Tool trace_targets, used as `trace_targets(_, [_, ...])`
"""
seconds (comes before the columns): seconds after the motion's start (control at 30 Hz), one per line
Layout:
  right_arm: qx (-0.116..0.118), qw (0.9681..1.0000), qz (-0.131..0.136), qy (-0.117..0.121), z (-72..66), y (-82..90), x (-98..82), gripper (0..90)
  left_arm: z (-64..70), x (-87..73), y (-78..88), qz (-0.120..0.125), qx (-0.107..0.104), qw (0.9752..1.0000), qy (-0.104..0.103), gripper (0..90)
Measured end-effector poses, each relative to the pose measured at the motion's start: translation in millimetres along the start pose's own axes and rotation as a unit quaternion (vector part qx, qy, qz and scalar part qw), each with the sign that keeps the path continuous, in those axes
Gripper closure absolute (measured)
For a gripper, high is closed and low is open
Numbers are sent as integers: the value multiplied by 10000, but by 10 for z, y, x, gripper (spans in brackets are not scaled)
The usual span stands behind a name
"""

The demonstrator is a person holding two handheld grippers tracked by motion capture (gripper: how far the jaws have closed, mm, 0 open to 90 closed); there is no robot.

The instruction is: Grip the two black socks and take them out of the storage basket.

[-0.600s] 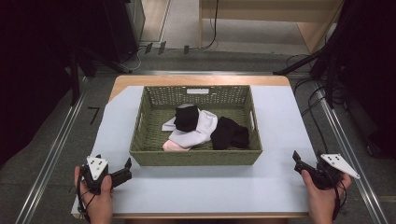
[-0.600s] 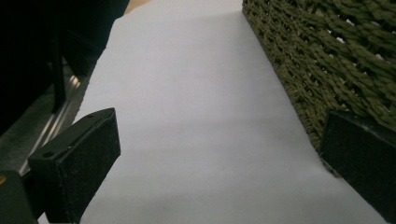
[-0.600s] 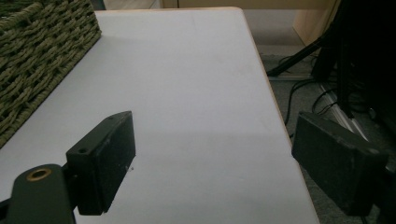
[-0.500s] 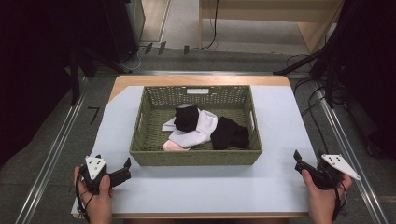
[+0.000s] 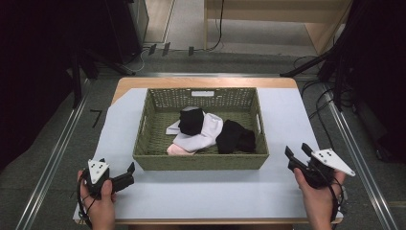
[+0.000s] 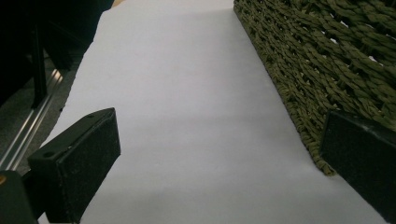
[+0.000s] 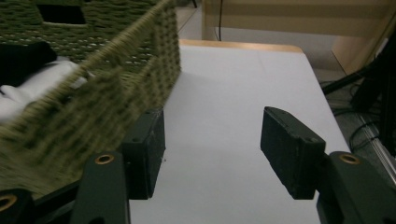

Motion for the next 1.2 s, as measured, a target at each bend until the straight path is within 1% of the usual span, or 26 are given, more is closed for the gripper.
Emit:
trace_targets(0.03, [113,9999,19,56,-159,-23,68,437,1,1,1,23,-3,10000,-5,0])
trace_targets(0.07, [113,9999,19,56,-159,-23,68,437,1,1,4,36,-10,10000,-16,0])
trace_targets(0.1, [320,9995,71,2,-293,-40,151,456,2,2,11,59,-28,10000,-16,0])
trace_targets(0.13, [320,9995,71,2,-293,-40,151,456,1,2,13,68,-38,10000,-14,0])
trace_targets(0.17, [382,9992,99,37,-390,-56,221,469,-1,2,15,89,-45,9999,-1,0])
trace_targets(0.23, [353,9992,151,111,-485,-81,297,468,-2,1,15,93,-48,9999,6,0])
trace_targets(0.3, [412,9989,172,112,-588,-105,356,462,-3,1,13,96,-76,9999,21,0])
trace_targets(0.33, [412,9989,172,112,-588,-105,356,462,-3,2,13,104,-85,9999,27,0])
trace_targets(0.4, [563,9984,86,35,-754,-147,425,473,-6,0,19,108,-102,9999,29,0])
trace_targets(0.47, [608,9981,102,38,-792,-160,440,473,-5,1,25,150,-119,9998,42,0])
trace_targets(0.5, [650,9978,111,52,-838,-177,458,476,-6,2,31,186,-132,9997,36,0])
trace_targets(0.53, [762,9970,130,43,-932,-222,485,480,-5,3,38,237,-164,9996,43,0])
trace_targets(0.6, [845,9963,130,48,-1018,-280,493,479,-5,4,42,250,-184,9995,46,0])
trace_targets(0.63, [845,9963,130,48,-1018,-280,493,479,-5,4,44,265,-197,9994,56,0])
trace_targets(0.67, [891,9960,114,26,-1090,-352,492,485,-4,4,45,288,-239,9993,80,0])
trace_targets(0.73, [987,9951,44,-31,-1164,-427,489,493,-7,3,48,277,-259,9993,74,0])
trace_targets(0.83, [978,9952,-27,17,-1248,-544,508,497,-7,4,49,308,-270,9991,95,0])
trace_targets(0.87, [978,9952,-27,17,-1248,-544,508,497,-7,4,49,308,-270,9991,95,0])
trace_targets(0.9, [948,9954,-86,63,-1300,-629,519,503,-8,3,49,296,-273,9992,84,0])
trace_targets(0.93, [948,9954,-86,63,-1300,-629,519,503,-6,4,48,297,-271,9992,89,0])
trace_targets(0.97, [962,9952,-151,75,-1350,-714,522,521,-6,4,48,294,-272,9992,88,0])
trace_targets(1.0, [904,9953,-341,87,-1367,-750,513,539,-7,3,45,287,-277,9992,83,0])
trace_targets(1.07, [852,9938,-694,145,-1399,-811,502,585,-7,3,43,284,-281,9992,90,0])
trace_targets(1.1, [920,9924,-818,67,-1424,-832,509,598,-8,4,43,281,-283,9992,102,0])
trace_targets(1.17, [1078,9903,-869,-110,-1456,-842,536,598,-7,2,41,268,-301,9991,104,0])
trace_targets(1.2, [1083,9903,-861,-149,-1466,-844,554,596,-7,4,39,273,-302,9991,95,0])
Point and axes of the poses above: each handheld gripper's, and its own axes: y roughly backward along the jaws, x roughly out of its top, z roughly to its right, the point moved 6 cm from there along -y, roughly forward along the jaws, and after that the axes turned 15 degrees about -y, right-handed, at the moved point
